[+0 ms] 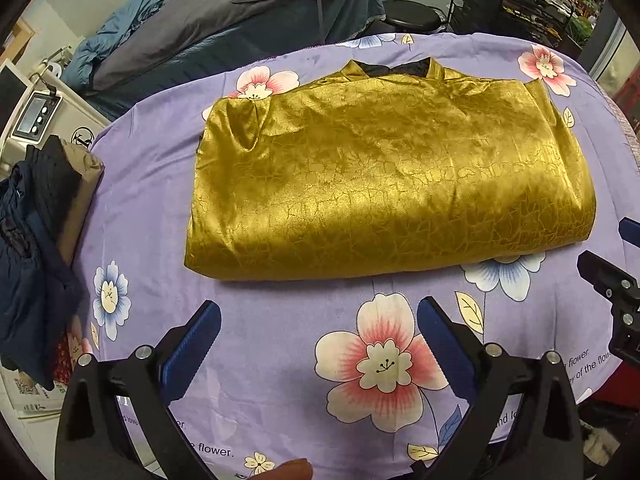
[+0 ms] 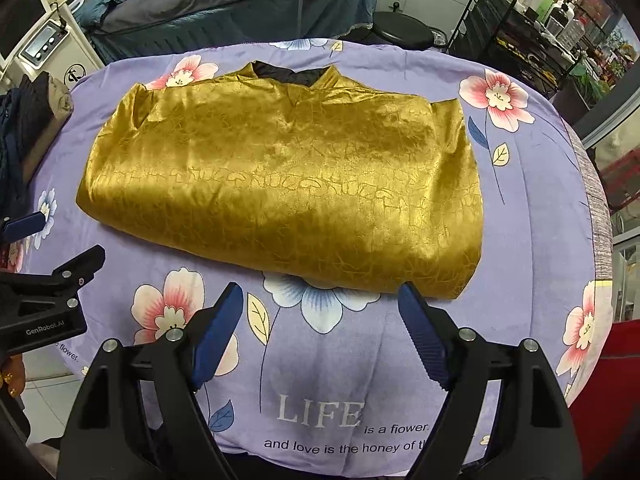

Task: Fold large clothes

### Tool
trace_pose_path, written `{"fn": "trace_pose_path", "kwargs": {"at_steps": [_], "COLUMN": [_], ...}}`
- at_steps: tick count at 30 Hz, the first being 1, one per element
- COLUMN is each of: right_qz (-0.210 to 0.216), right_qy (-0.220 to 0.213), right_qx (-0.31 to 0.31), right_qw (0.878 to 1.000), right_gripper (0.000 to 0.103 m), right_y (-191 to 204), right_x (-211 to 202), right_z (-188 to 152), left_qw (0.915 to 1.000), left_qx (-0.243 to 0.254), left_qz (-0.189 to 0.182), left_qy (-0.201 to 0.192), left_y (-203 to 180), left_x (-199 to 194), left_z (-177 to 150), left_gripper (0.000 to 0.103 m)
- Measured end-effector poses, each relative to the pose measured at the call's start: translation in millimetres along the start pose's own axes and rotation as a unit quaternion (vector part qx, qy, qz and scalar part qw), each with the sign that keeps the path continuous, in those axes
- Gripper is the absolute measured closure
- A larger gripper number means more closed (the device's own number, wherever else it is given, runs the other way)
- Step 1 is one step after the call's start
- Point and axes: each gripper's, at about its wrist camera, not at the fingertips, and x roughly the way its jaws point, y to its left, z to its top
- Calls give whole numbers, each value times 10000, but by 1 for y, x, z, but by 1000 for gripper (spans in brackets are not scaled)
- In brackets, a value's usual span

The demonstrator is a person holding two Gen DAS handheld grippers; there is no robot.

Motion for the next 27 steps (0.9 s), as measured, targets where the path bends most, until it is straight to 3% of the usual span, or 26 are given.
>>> {"fn": "trace_pose_path", "kwargs": {"at_steps": [27], "right_qz": [18], "right_qy": [87], "right_qx": [34], "right_qw": [10000], "right_gripper": [24], "right_y": [1], "right_x": [4], "right_z": [-5], "left_qw": [9999], "left_qx": [-60], "left_qz": [17], "left_qy": [103], "left_y": [2], "left_x": [3], "left_z": [-6], "left_gripper": [6]}}
